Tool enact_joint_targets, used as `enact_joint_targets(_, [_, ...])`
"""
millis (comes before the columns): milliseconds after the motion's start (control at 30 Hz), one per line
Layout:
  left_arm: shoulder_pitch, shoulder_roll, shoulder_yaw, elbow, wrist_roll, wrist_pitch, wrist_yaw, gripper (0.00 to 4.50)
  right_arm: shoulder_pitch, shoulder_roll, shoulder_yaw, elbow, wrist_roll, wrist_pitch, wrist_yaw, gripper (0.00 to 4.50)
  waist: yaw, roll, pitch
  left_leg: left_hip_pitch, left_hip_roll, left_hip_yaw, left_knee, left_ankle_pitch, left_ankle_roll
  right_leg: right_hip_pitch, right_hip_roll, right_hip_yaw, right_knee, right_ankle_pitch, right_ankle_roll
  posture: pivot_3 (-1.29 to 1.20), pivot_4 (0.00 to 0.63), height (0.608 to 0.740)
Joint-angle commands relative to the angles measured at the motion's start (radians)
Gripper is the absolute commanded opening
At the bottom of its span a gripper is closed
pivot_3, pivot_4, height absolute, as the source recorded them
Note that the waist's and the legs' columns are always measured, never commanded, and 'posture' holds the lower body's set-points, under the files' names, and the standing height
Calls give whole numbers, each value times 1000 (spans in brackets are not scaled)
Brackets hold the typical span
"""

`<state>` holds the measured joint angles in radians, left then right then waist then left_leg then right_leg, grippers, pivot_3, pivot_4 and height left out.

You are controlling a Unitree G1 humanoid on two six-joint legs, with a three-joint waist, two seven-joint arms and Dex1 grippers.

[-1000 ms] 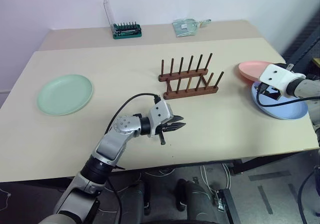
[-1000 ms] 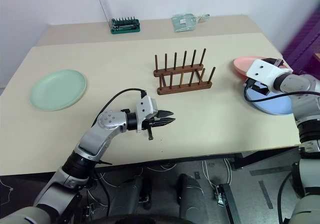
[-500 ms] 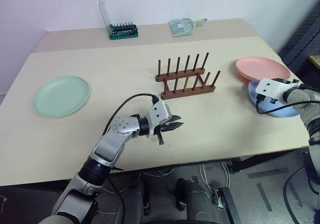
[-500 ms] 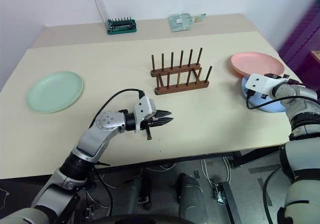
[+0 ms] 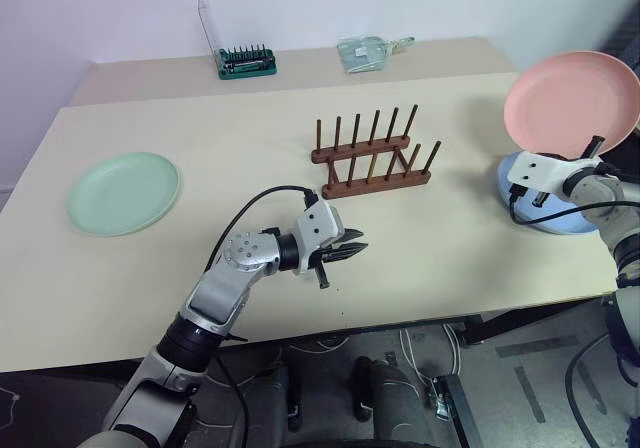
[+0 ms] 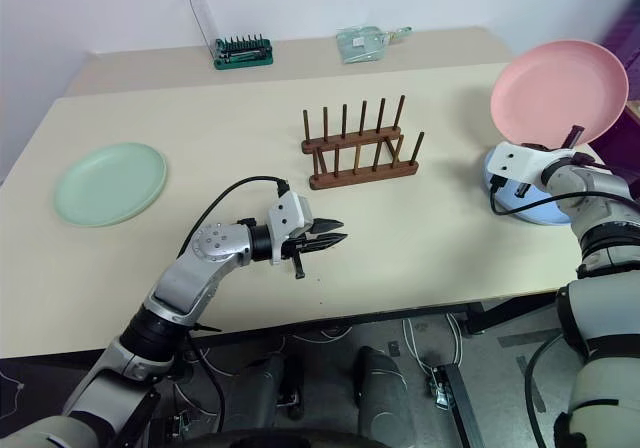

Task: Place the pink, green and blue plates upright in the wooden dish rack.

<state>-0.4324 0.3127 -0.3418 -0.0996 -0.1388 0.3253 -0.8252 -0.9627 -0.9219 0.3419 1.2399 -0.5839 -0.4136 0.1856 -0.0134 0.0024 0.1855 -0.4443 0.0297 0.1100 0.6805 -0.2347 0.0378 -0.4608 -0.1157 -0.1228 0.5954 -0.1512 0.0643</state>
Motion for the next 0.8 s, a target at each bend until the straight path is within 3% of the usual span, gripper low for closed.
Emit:
enact_joint_targets(33, [-5,-4,-1,-18,6,-18,6,882,-9,-43,-47,-93,47,-93,-2,26,0,0,0,0,0,0,0,0,0,0,0,0,0,0,0,0,150,730])
enact_joint_targets(133, [1,0,6,-16,6,-22,9,882,11,-9,-167,-262,260,-128,183,26,0,0,0,0,0,0,0,0,0,0,0,0,0,0,0,0,150,730])
enact_joint_targets(300, [1,12,28,3,2,-28,13,882,139,91,-365,-857,839,324,602,26,3,0,0,2,2,-1,0,0,0,1,2,0,1,2,4,0,150,730])
enact_joint_targets(400, [-2,20,39,9,-4,-31,11,882,180,109,-441,-1122,1123,662,665,26,18,0,0,1,2,-3,0,0,0,1,2,-2,2,2,3,0,150,730])
enact_joint_targets(500, [-3,25,49,15,-11,-32,12,882,169,157,-538,-1229,1419,950,643,26,30,0,0,0,1,-3,2,0,0,1,0,-2,1,0,-1,0,150,730])
enact_joint_targets(567, [-6,24,49,22,-12,-35,12,882,166,169,-575,-1243,1523,1063,653,26,31,0,0,0,0,-3,3,-1,1,2,-2,-3,0,0,-1,0,150,730])
enact_joint_targets(800, [-2,19,57,16,-18,-30,11,882,98,184,-627,-1077,1560,1176,673,26,27,0,0,-1,0,-2,2,-2,2,0,-2,-2,0,0,-1,0,150,730])
